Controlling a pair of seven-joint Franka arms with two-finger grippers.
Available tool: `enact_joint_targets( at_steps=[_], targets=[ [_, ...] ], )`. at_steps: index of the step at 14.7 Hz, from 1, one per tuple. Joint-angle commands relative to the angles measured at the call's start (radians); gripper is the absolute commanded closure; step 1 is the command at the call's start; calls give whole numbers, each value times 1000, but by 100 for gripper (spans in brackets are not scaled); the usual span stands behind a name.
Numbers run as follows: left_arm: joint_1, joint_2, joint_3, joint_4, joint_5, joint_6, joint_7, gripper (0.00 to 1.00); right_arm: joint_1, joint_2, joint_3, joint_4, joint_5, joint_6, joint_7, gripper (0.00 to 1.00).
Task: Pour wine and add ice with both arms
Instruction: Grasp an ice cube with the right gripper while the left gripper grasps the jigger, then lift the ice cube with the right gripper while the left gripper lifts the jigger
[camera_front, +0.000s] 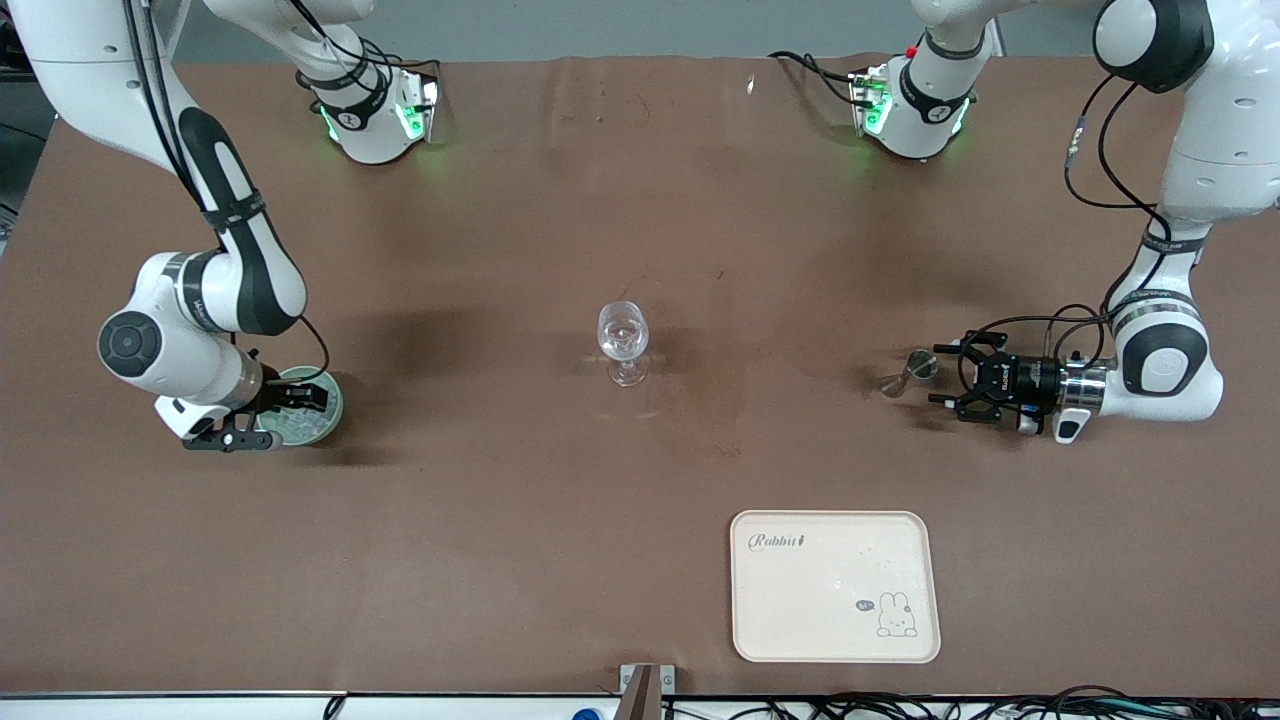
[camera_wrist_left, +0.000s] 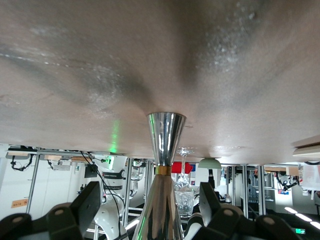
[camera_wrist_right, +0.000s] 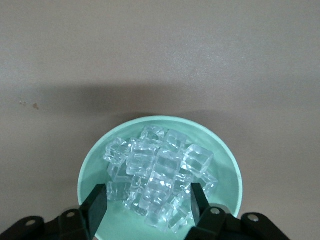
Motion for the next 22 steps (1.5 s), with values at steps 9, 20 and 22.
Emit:
enact_joint_targets(
  at_steps=[9, 20, 22],
  targets=[
    [-17, 40, -18, 5, -49, 20, 67, 19, -3, -15, -2, -60, 9, 56, 15, 39],
    [-33, 56, -22, 3, -76, 28, 73, 37, 0, -90, -2, -31, 9, -57, 13, 97],
    [-33, 56, -22, 5, -76, 28, 73, 42, 0, -150, -4, 18, 7, -198, 13, 97]
  ],
)
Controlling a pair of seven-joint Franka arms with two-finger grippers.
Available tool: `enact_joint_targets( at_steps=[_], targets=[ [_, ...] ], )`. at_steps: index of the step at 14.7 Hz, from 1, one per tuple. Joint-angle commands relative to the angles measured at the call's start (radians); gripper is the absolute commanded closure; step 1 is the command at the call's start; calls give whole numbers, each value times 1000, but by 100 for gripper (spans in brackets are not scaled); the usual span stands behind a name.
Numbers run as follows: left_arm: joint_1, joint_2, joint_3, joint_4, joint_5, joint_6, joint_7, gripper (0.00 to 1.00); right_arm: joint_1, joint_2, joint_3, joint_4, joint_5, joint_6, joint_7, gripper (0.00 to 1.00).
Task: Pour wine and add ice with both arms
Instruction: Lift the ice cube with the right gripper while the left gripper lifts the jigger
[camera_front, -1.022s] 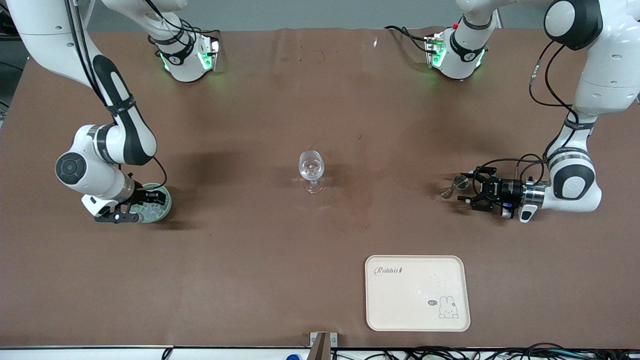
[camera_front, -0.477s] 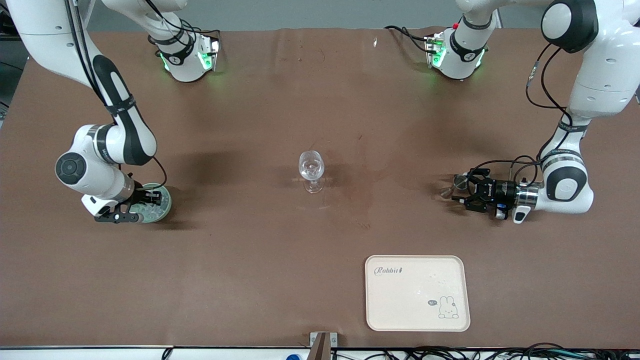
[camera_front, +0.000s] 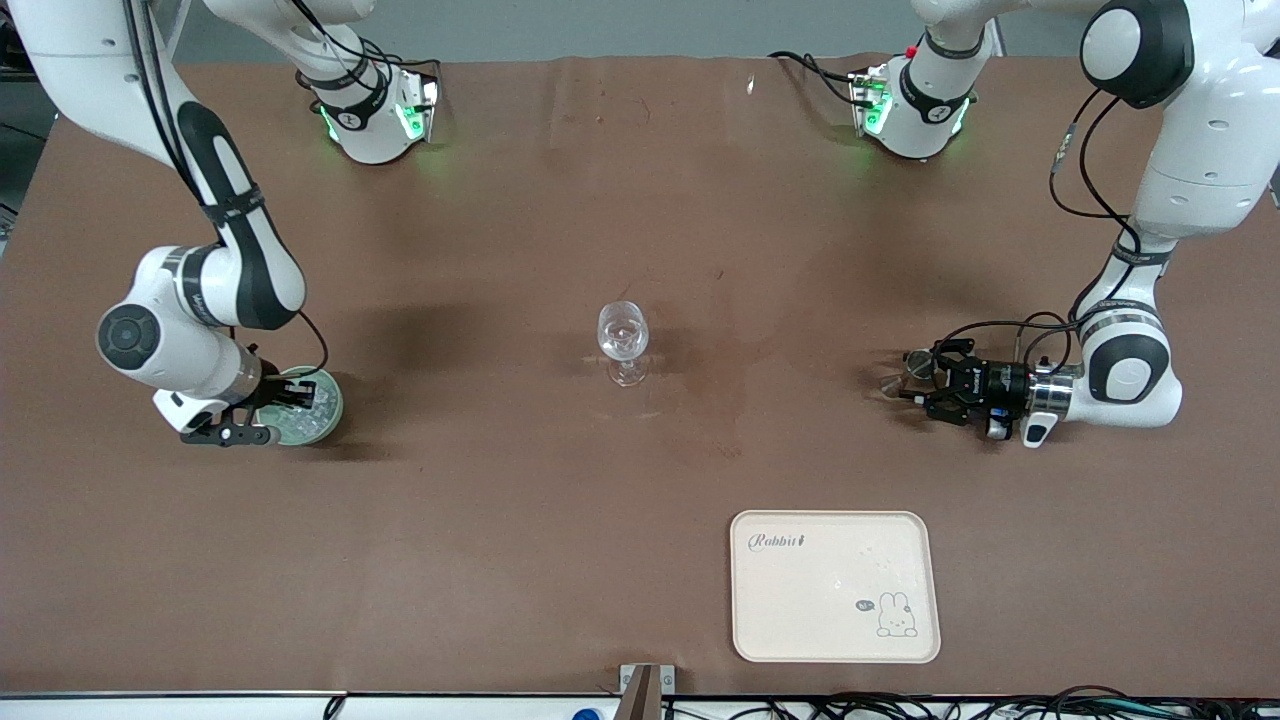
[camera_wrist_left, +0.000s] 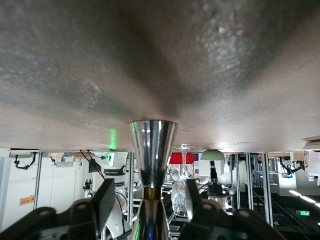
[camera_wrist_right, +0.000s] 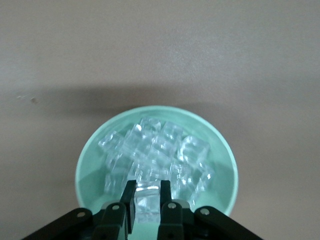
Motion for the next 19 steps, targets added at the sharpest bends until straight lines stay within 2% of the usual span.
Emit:
enact_joint_targets(
  at_steps=[1, 3, 6, 9, 11, 16, 19],
  targets=[
    [-4, 7, -3, 6, -23, 9, 14, 45, 3, -125, 1, 51, 7, -194, 6, 97],
    [-4, 7, -3, 6, -27, 9, 15, 51, 5, -167, 2, 114, -2, -300, 6, 96],
    [-4, 7, -3, 9, -29, 9, 15, 61, 6, -239, 4, 183, -7, -391, 6, 96],
    [-4, 7, -3, 12, -29, 9, 21, 77, 9, -332, 10, 218, -7, -480, 6, 95],
    [-4, 6, -3, 14, -29, 9, 23, 84, 14, -404, 10, 218, -5, -537, 11, 95],
    [-4, -11, -42, 17, -36, 7, 9, 93, 14, -544, 11, 218, -5, -654, 14, 94],
    [-7, -51, -75, 25, -61, 9, -6, 97, 12, -541, 10, 270, -7, -690, 11, 94]
  ],
)
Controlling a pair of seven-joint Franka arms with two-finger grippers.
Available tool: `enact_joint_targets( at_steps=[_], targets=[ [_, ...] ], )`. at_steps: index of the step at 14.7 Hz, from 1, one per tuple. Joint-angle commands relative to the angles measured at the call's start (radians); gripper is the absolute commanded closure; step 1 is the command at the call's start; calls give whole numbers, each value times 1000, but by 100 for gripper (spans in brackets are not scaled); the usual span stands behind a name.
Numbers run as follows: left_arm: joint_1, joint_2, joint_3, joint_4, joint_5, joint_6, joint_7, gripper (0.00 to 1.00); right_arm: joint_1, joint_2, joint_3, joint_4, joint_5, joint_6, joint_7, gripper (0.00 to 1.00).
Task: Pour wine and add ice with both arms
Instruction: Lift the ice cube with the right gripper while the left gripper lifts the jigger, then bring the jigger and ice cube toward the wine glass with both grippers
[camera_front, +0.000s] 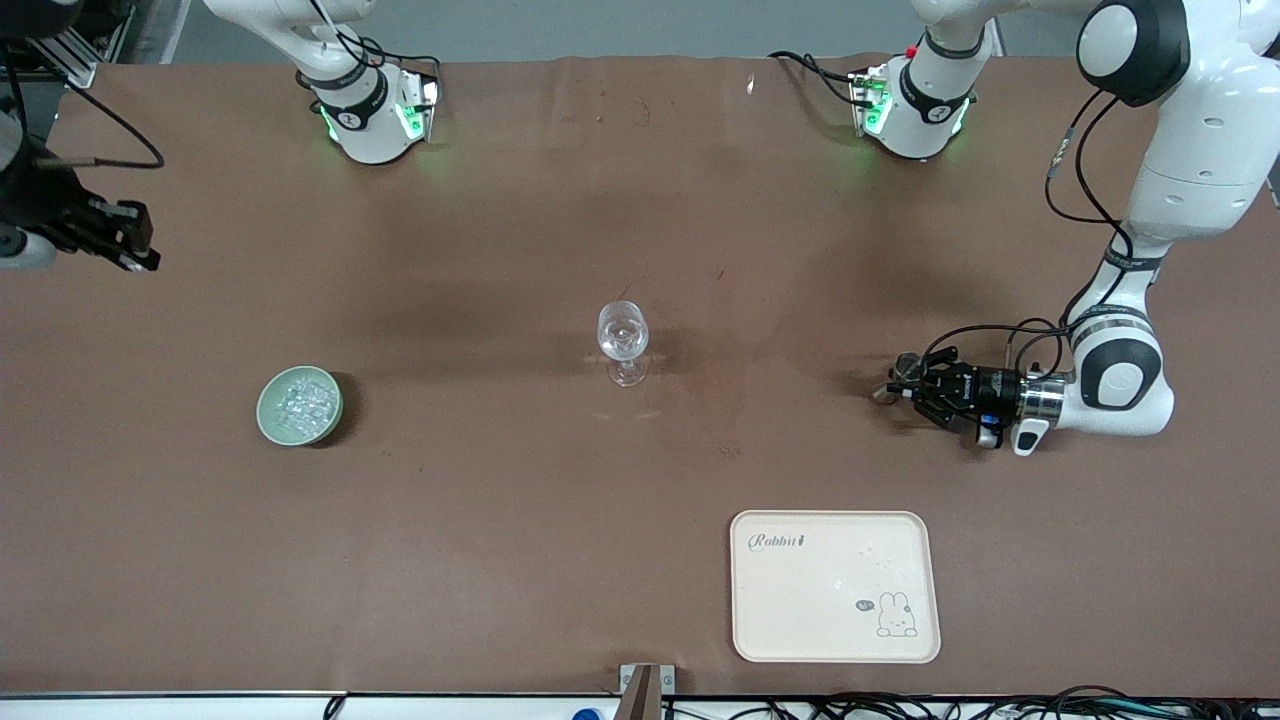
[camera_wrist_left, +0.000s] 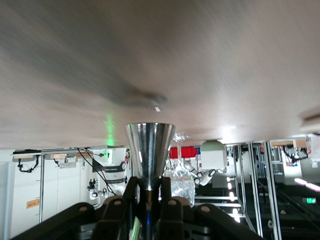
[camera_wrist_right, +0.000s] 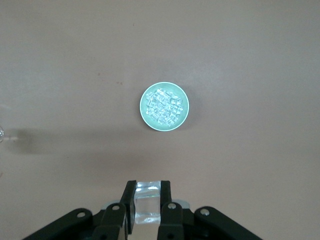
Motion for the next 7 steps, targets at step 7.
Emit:
enact_joint_targets(
  at_steps=[7],
  targets=[
    [-6, -148, -124, -4, -71, 20, -178, 99, 0, 100, -7, 173, -8, -29, 2, 95]
  ],
)
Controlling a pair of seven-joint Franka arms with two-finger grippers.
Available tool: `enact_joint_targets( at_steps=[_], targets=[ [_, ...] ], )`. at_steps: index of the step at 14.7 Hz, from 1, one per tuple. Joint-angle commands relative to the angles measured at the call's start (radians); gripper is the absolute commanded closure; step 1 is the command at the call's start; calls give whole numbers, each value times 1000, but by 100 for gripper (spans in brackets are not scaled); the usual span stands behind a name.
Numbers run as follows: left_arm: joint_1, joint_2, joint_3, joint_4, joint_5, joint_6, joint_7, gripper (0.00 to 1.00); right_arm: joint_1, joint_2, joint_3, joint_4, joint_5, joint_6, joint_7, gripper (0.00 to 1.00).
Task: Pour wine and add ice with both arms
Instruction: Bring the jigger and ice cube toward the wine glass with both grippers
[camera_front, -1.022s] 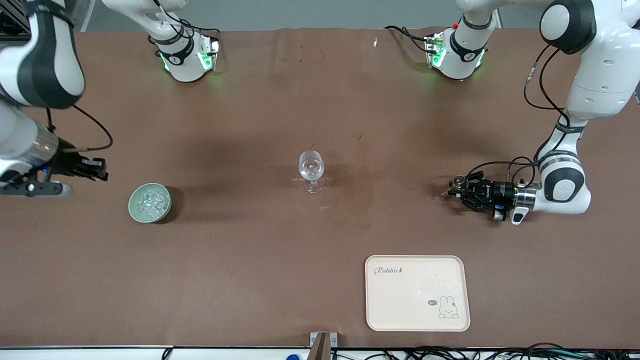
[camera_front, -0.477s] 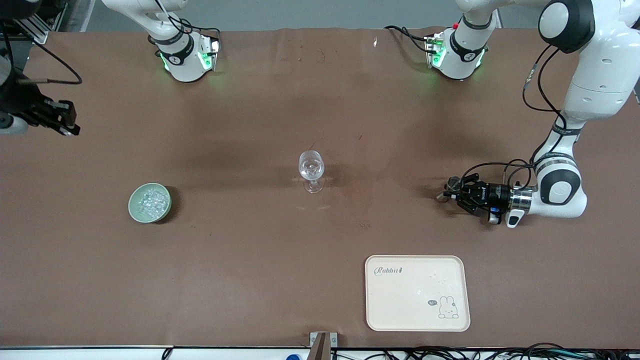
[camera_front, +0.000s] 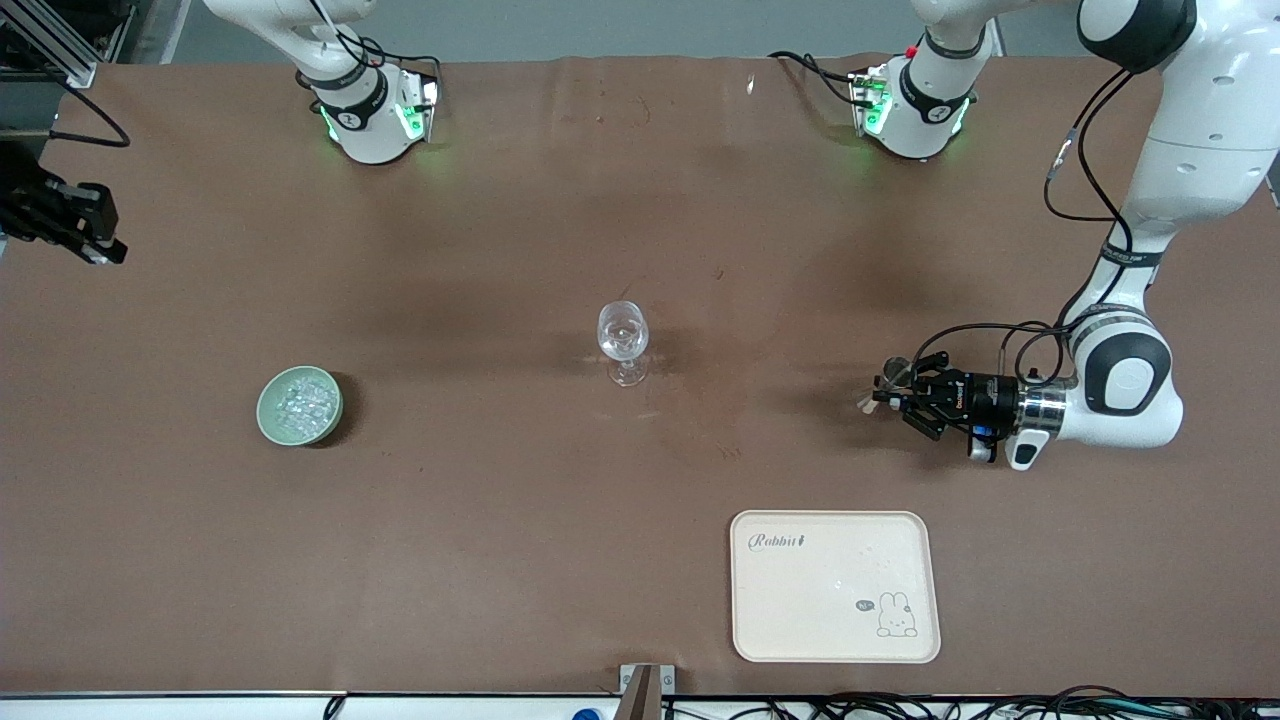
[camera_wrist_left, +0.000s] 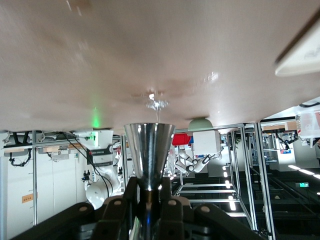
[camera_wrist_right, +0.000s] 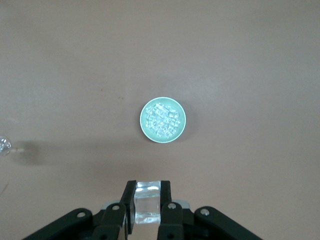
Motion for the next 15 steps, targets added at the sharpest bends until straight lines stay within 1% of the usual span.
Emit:
enact_joint_targets(
  at_steps=[1, 3, 5, 8, 10, 13, 15],
  targets=[
    [-5, -67, -44, -25, -19, 25, -63, 99, 0, 63, -2, 72, -7, -17, 2, 95],
    [-6, -81, -72, -27, -19, 28, -94, 99, 5, 78, -2, 75, -9, -13, 3, 95],
    [-32, -96, -96, -31, -19, 58, -128, 99, 5, 98, -2, 103, -7, -19, 3, 95],
    [-121, -138, -99, -36, -19, 136, -201, 99, 8, 98, -1, 98, -6, -22, 2, 95],
    [-172, -148, -101, -36, -19, 190, -246, 99, 11, 97, -1, 95, -6, -36, 10, 94],
    [-250, -167, -106, -36, -19, 268, -321, 99, 56, 97, -1, 91, -6, -28, 16, 94],
    [-302, -187, -106, -36, -19, 322, -384, 99, 94, 97, 1, 88, -6, -36, 86, 94]
  ],
)
